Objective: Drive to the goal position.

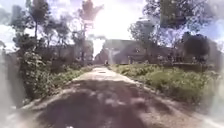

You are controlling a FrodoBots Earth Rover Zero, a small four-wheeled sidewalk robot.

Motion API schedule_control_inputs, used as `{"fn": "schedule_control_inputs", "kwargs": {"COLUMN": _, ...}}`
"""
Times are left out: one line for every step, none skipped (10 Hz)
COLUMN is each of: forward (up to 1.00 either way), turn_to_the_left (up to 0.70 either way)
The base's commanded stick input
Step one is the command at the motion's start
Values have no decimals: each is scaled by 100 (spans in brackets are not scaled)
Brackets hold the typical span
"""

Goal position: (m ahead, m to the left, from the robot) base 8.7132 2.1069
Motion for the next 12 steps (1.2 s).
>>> {"fn": "schedule_control_inputs", "kwargs": {"forward": 70, "turn_to_the_left": 27}}
{"fn": "schedule_control_inputs", "kwargs": {"forward": 70, "turn_to_the_left": 32}}
{"fn": "schedule_control_inputs", "kwargs": {"forward": 70, "turn_to_the_left": 24}}
{"fn": "schedule_control_inputs", "kwargs": {"forward": 70, "turn_to_the_left": 15}}
{"fn": "schedule_control_inputs", "kwargs": {"forward": 70, "turn_to_the_left": 6}}
{"fn": "schedule_control_inputs", "kwargs": {"forward": 70, "turn_to_the_left": 0}}
{"fn": "schedule_control_inputs", "kwargs": {"forward": 70, "turn_to_the_left": 0}}
{"fn": "schedule_control_inputs", "kwargs": {"forward": 70, "turn_to_the_left": 0}}
{"fn": "schedule_control_inputs", "kwargs": {"forward": 70, "turn_to_the_left": 0}}
{"fn": "schedule_control_inputs", "kwargs": {"forward": 70, "turn_to_the_left": 0}}
{"fn": "schedule_control_inputs", "kwargs": {"forward": 70, "turn_to_the_left": 0}}
{"fn": "schedule_control_inputs", "kwargs": {"forward": 70, "turn_to_the_left": 0}}
